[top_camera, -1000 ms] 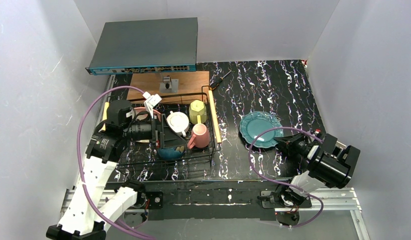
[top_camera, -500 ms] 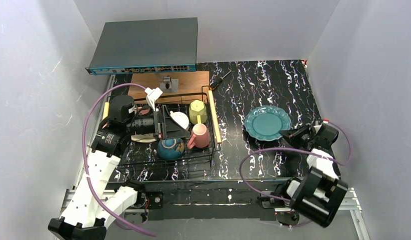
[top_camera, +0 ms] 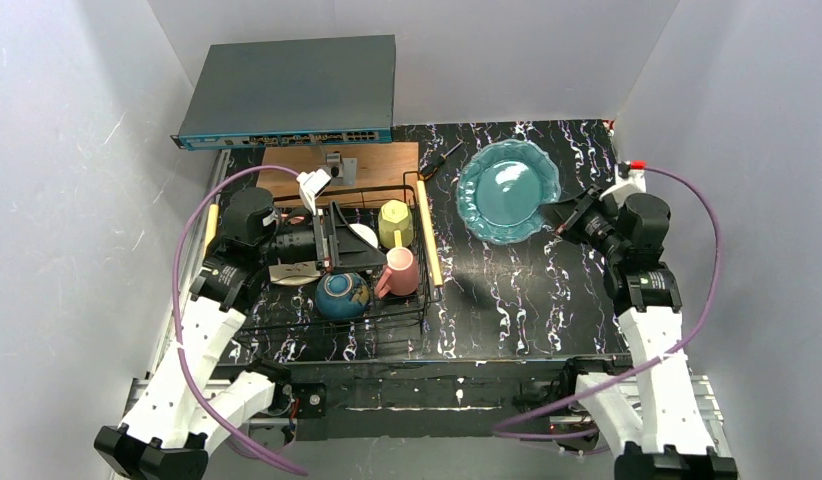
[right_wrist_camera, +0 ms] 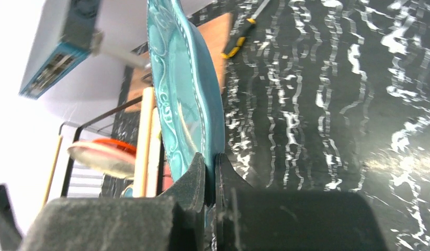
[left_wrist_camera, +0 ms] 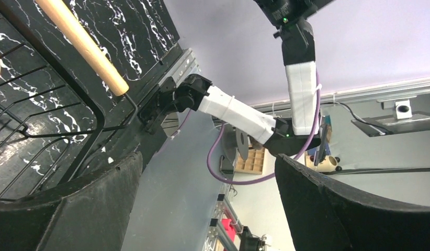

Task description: Load the mixed dishes into the dish rack

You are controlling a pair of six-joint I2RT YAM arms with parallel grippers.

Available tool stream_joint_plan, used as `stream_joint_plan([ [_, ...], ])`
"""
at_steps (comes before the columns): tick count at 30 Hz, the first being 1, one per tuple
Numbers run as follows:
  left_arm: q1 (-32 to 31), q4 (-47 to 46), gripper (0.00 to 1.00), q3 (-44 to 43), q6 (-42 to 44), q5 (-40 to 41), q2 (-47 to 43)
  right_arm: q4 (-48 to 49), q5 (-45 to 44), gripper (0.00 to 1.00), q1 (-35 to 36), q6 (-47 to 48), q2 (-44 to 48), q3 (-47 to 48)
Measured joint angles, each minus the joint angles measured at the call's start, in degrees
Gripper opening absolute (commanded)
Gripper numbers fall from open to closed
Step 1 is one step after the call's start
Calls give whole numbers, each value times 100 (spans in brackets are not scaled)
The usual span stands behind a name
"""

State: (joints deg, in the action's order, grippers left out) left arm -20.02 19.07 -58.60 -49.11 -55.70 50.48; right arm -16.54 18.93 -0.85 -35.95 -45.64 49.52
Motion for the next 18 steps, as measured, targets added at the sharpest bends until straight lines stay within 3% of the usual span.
stream_joint_plan([
  [11,-117,-178,94,-579,-731,305,-52,-452,-483,1,1296,36,113,1045],
  [18,-120,330,93,-678,-1599,1462,-395,-198,-897,1,2638,40,-296,1079],
])
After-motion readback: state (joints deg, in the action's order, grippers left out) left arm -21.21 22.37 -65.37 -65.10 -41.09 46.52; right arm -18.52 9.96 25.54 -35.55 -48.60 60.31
